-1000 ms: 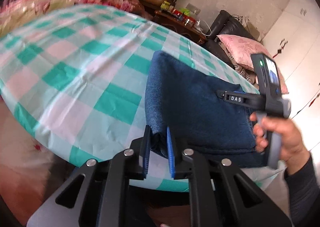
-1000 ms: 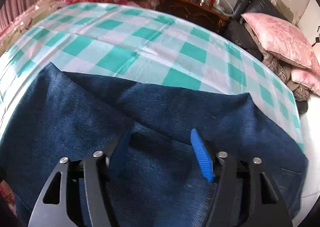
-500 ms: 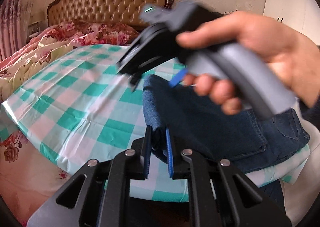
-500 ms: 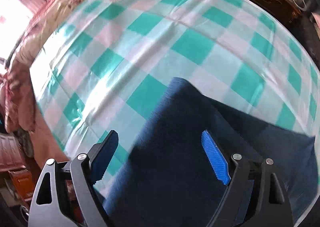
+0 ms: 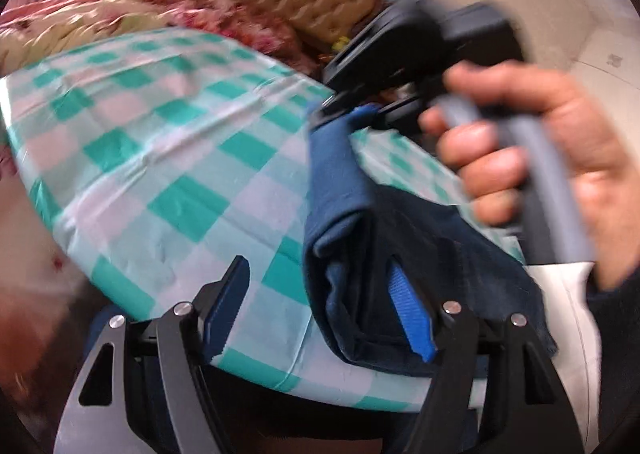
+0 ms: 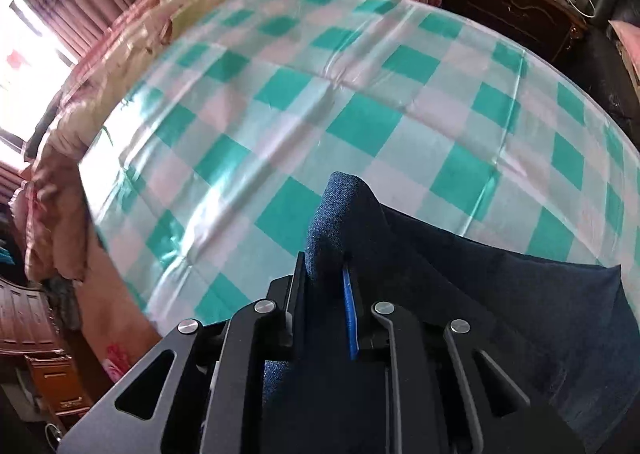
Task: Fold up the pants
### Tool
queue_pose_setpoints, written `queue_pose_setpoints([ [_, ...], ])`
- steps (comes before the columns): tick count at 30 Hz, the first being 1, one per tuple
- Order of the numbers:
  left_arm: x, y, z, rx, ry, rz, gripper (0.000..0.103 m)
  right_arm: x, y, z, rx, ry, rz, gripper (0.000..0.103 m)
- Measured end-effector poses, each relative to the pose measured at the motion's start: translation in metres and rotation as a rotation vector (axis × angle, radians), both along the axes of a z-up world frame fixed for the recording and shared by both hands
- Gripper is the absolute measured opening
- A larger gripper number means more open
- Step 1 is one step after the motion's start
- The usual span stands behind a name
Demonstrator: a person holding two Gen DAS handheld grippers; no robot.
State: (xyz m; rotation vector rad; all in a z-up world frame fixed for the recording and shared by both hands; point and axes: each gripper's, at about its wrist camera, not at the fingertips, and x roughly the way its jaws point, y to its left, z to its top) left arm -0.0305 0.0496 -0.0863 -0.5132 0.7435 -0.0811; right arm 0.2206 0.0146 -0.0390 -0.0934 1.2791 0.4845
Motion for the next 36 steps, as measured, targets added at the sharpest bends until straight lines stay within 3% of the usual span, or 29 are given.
queue_pose_setpoints([
  [1, 0.003, -0.003, -0.004, -0.003, 0.012, 0.004, 0.065, -0.001, -0.006, 0.006, 0.022, -0.002, -0.003, 0.017],
  [2, 0.008, -0.009, -0.008, 0.005, 0.038, 0.008, 0.052, -0.001, -0.008, 0.009, 0.035, -0.001, -0.006, 0.017],
  [3, 0.012, -0.014, -0.01, 0.016, 0.052, -0.008, 0.017, -0.003, -0.017, 0.017, 0.065, 0.003, -0.014, 0.016],
  [4, 0.014, -0.022, -0.006, 0.046, 0.046, -0.023, 0.013, -0.003, -0.026, 0.024, 0.092, 0.006, -0.021, 0.015],
  [11, -0.003, -0.098, 0.063, 0.277, -0.213, -0.121, 0.01, -0.016, -0.135, 0.099, 0.262, -0.086, -0.119, 0.015],
  [16, -0.019, -0.191, 0.109, 0.449, -0.403, -0.235, 0.01, -0.037, -0.237, 0.142, 0.357, -0.17, -0.208, 0.015],
  [19, -0.029, -0.263, 0.108, 0.542, -0.482, -0.345, 0.01, -0.054, -0.305, 0.146, 0.371, -0.204, -0.27, 0.014],
  [21, -0.034, -0.312, 0.089, 0.613, -0.501, -0.426, 0.01, -0.063, -0.354, 0.131, 0.381, -0.197, -0.333, 0.013],
  [26, -0.039, -0.394, 0.024, 0.724, -0.455, -0.586, 0.01, -0.083, -0.447, 0.056, 0.352, -0.152, -0.453, 0.013],
  [31, -0.041, -0.432, -0.031, 0.85, -0.423, -0.664, 0.011, -0.087, -0.482, -0.029, 0.321, -0.083, -0.502, 0.014],
  [34, -0.049, -0.443, -0.05, 0.959, -0.486, -0.666, 0.02, -0.093, -0.492, -0.046, 0.329, -0.085, -0.521, 0.024],
  [36, -0.052, -0.448, -0.056, 1.009, -0.513, -0.655, 0.021, -0.096, -0.491, -0.048, 0.272, -0.121, -0.529, 0.035],
])
